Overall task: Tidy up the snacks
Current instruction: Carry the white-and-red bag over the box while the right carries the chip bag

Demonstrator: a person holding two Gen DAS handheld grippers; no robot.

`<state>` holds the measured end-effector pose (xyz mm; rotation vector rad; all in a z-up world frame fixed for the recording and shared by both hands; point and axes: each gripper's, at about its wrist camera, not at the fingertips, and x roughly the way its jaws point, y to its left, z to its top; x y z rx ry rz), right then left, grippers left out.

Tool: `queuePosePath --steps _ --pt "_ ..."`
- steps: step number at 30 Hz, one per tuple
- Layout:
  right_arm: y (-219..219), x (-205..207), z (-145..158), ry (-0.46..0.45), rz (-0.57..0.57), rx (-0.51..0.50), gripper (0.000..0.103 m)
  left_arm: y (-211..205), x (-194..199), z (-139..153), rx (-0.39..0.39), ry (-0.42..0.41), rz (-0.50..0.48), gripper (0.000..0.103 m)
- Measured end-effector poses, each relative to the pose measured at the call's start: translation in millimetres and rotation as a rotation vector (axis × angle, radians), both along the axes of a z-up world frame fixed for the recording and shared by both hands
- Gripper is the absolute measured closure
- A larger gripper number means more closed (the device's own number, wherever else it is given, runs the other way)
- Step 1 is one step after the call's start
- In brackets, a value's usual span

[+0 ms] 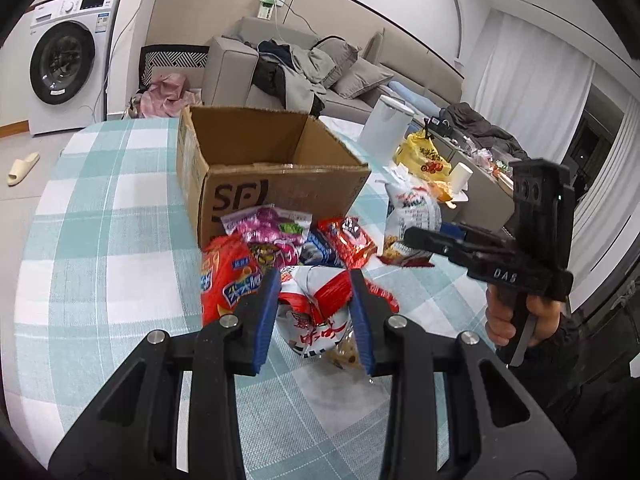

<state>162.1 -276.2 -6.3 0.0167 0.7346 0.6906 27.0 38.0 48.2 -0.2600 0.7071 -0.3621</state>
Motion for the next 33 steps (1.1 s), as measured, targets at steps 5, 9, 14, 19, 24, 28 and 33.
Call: queuePosePath --steps 5,9,14,19,24,28,33 --pt "5 -1 3 -0.010 0.012 0.003 0.055 1 8 15 0.002 -0.022 0.009 0.072" --pt "11 -1 6 -0.016 0.020 0.006 0.055 0 14 28 0.006 -0.043 0.017 0.072" --pt "17 -1 14 -0.036 0.026 0.008 0.055 1 22 42 0.003 -0.071 0.030 0.072" --pt "21 2 26 -0.056 0.022 0.018 0.055 2 29 55 0.004 -0.094 0.050 0.072" --pt "25 8 37 -0.072 0.013 0.024 0.055 2 37 67 0.019 -0.118 0.068 0.072" --pt "28 14 45 -0.086 0.009 0.024 0.055 3 46 79 0.012 -0.135 0.080 0.073" --pt "31 22 50 -0.088 0.003 0.025 0.055 2 60 88 0.013 -0.144 0.081 0.073"
